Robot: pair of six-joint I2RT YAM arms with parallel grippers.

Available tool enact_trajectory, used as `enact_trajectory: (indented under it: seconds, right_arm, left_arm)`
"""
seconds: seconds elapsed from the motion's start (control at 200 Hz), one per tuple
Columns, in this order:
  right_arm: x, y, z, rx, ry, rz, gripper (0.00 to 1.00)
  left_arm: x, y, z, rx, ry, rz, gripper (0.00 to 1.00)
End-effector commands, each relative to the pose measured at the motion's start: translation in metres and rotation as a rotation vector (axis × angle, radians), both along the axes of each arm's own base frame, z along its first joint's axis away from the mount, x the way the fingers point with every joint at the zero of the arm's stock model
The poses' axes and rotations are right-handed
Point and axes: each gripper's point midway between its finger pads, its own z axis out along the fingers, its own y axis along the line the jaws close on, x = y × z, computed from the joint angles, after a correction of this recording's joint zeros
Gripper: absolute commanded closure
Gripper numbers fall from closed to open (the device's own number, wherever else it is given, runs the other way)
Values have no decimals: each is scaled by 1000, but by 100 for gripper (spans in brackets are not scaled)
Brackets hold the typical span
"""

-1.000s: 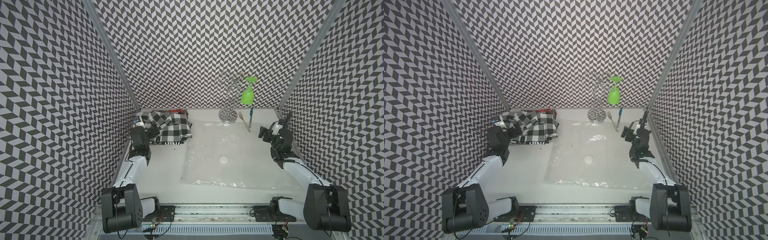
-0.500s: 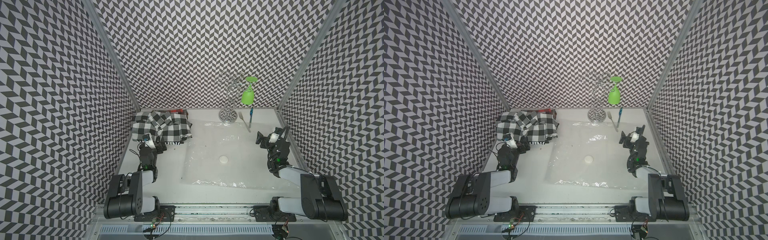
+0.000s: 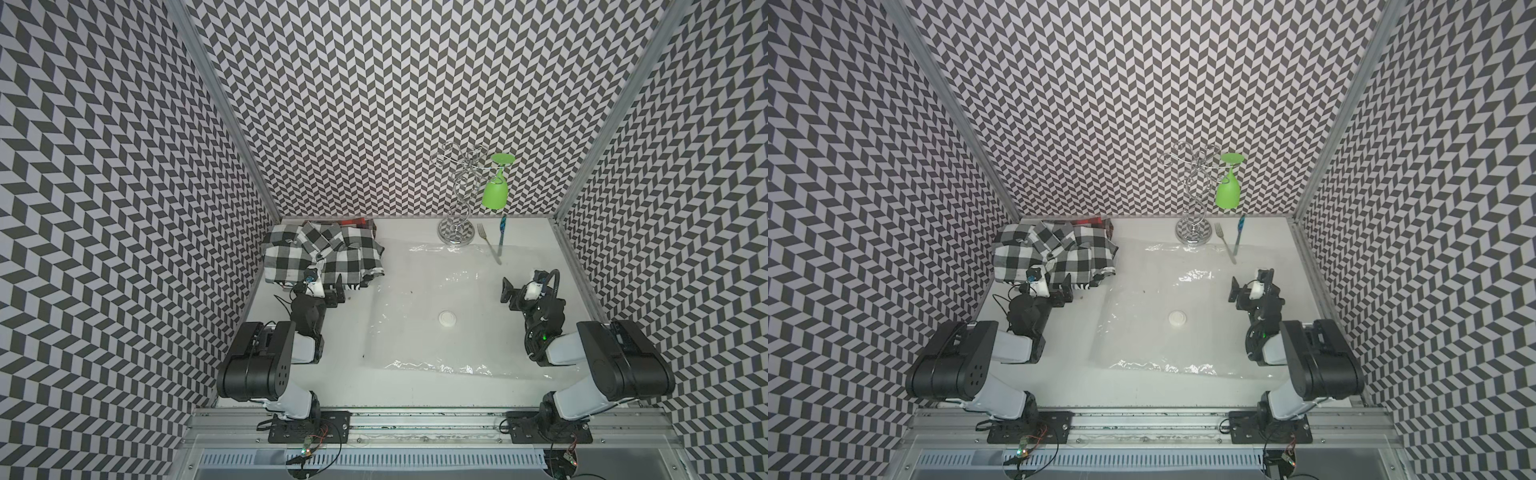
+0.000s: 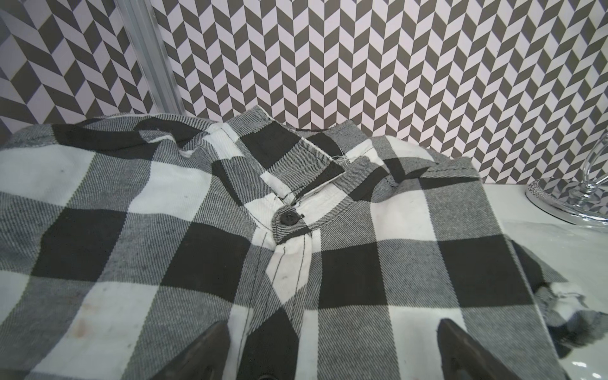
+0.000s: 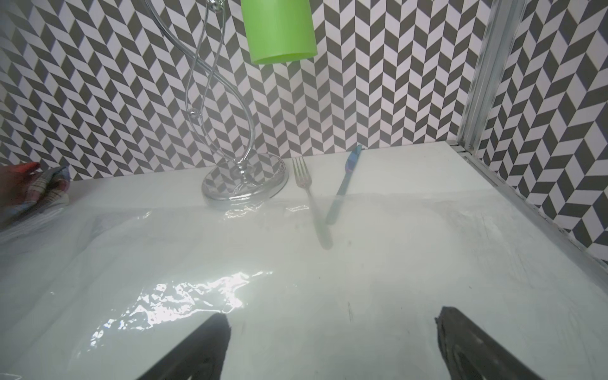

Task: Take the shirt out of the vacuum bag
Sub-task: Reset both arms

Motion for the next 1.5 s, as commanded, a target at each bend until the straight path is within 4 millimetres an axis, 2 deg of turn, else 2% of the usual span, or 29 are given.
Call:
enact_trajectory:
  seconds: [0.0, 1.322, 1.347, 1.392, 1.482, 1.497]
  right_arm:
    - [6, -4, 35, -29, -118, -22, 0]
    - [5, 0, 36, -38, -131, -9, 0]
    - [5, 5, 36, -41, -130, 26, 0]
    - [3, 29, 37, -93, -141, 169, 0]
    - [-5, 40, 45, -115, -182, 240, 0]
    - [-12, 41, 36, -114, -161, 244, 0]
  left_arm:
    - [2, -1, 14, 18, -50, -4, 0]
    - [2, -4, 14, 23, -51, -25, 0]
    - [1, -12, 14, 34, -53, -75, 0]
    - [-3, -21, 16, 47, -69, -139, 0]
    - [-13, -35, 18, 69, -100, -256, 0]
    - [-13, -35, 19, 68, -102, -258, 0]
